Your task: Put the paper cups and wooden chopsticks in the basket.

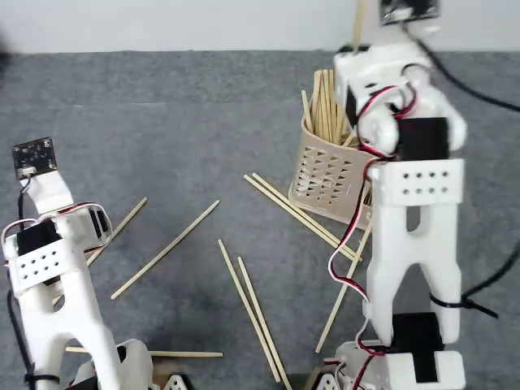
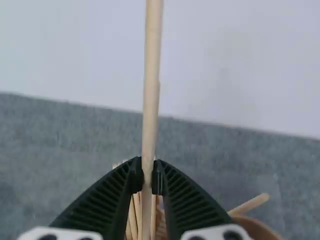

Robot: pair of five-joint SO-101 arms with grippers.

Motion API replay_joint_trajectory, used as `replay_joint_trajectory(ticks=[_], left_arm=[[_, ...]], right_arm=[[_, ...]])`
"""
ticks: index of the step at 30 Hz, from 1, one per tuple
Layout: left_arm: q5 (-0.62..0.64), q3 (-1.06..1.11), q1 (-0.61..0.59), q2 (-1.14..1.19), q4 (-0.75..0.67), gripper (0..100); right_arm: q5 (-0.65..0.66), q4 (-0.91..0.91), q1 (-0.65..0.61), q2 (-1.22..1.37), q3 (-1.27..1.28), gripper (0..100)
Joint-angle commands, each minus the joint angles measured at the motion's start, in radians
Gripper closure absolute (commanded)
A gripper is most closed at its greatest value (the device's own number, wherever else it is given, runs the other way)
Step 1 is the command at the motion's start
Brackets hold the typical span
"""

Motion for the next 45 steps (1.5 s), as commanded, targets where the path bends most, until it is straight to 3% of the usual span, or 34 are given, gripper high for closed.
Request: replay_joint_trajectory(ticks=[1, 4, 9, 19, 28, 34, 45], left_arm=[[0.009, -0.007, 0.0, -0.035, -0.021, 86], [0.009, -0.007, 0.0, -0.035, -0.021, 86], [0.009, -0.007, 0.0, -0.035, -0.021, 86], [0.009, -0.005, 0.0, -0.035, -0.02, 86], [0.009, 0.008, 0.0, -0.038, -0.023, 86], [0.009, 0.01, -0.002, -0.035, -0.044, 86], [0.009, 0.01, 0.002, -0.035, -0.044, 86]], right_arm=[[-0.002, -0.064, 0.01, -0.088, 0.126, 99.1], [0.008, -0.07, -0.002, -0.139, 0.235, 96.4], [0.008, 0.004, -0.019, -0.217, 0.25, 78.7], [0.025, 0.295, -0.085, -0.343, 0.216, 83.5], [0.155, 0.529, -0.374, -0.305, 0.222, 88.3], [0.158, 0.509, -0.473, -0.097, 0.216, 88.2], [0.275, 0.222, -0.472, 0.295, 0.215, 79.7]])
